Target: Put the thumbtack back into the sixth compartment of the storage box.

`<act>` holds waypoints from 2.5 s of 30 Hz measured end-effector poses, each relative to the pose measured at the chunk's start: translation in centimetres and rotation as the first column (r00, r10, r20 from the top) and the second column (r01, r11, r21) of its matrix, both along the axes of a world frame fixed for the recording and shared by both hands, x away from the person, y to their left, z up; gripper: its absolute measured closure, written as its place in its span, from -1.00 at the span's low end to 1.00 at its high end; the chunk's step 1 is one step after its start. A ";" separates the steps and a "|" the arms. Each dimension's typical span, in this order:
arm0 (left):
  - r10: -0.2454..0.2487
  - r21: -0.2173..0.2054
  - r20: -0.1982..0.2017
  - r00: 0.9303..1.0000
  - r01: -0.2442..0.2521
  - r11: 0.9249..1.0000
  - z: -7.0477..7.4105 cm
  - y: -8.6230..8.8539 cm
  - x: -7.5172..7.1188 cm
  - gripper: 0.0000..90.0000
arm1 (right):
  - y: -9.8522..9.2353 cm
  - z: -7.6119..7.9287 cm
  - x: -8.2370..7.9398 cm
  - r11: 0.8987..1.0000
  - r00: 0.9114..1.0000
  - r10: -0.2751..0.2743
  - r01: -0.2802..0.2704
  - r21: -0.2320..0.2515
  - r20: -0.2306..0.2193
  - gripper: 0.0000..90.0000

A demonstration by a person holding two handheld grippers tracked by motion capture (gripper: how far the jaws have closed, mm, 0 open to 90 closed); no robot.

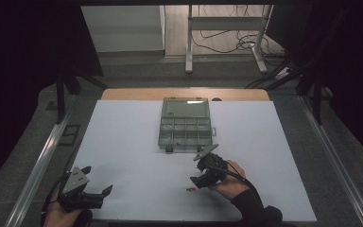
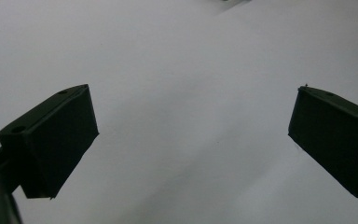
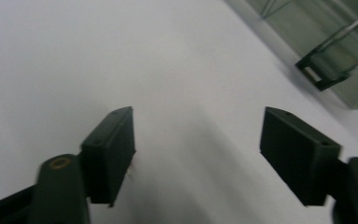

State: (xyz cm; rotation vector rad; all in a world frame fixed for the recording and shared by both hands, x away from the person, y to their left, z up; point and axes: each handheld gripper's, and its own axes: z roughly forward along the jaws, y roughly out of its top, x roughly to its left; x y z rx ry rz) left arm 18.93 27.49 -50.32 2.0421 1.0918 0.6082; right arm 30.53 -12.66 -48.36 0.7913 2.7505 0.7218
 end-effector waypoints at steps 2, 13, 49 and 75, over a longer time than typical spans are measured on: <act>0.000 0.000 0.000 1.000 0.000 1.000 0.0 0.0 0.0 -0.97 | 0.1 -0.2 -0.3 1.000 1.000 0.015 -0.015 0.000 -0.017 -0.21; -0.002 0.003 0.001 1.000 0.002 1.000 0.0 0.0 0.0 -0.97 | 1.0 -1.1 -1.5 0.994 0.992 0.104 -0.107 -0.036 -0.073 0.48; -0.009 0.015 0.002 1.000 0.009 1.000 0.0 -0.2 0.0 -0.97 | 1.3 -1.5 -1.4 0.993 0.992 0.105 -0.109 -0.054 -0.067 0.85; -0.011 0.026 -0.001 1.000 0.011 1.000 0.0 -0.3 0.1 -0.96 | 0.8 0.7 -0.1 0.998 0.999 0.053 -0.053 0.032 -0.005 0.85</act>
